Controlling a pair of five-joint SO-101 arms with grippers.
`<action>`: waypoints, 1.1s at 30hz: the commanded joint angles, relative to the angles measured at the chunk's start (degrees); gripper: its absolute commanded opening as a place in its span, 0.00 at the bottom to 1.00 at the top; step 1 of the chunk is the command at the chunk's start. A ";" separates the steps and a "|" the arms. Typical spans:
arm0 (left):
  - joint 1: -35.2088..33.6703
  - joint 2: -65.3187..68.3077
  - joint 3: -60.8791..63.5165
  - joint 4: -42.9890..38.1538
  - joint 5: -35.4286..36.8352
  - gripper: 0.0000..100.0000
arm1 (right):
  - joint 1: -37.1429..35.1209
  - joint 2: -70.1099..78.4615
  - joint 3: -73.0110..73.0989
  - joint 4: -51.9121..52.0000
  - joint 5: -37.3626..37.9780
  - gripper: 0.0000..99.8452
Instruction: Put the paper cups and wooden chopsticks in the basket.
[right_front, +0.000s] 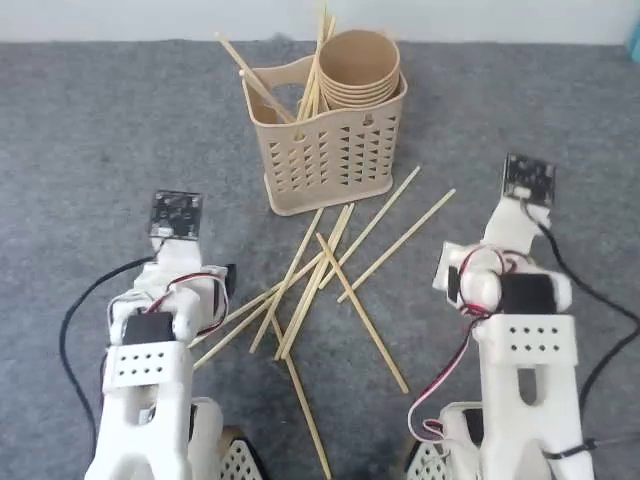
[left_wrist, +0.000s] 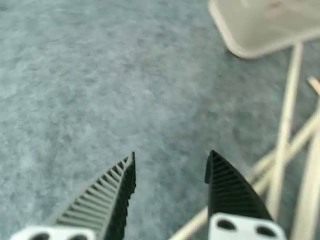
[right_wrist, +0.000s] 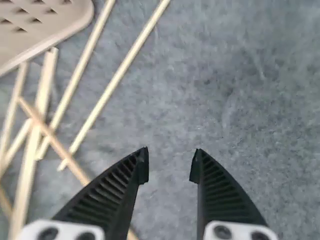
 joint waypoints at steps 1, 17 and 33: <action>2.90 -1.49 -9.54 8.70 -0.88 0.22 | 1.27 -2.07 11.16 -11.65 0.26 0.15; 17.85 23.38 -29.93 15.03 -1.32 0.22 | 1.36 -2.33 27.96 -34.07 0.62 0.15; 22.59 53.45 -43.82 8.35 -3.34 0.21 | 1.45 -2.33 27.96 -34.07 0.62 0.15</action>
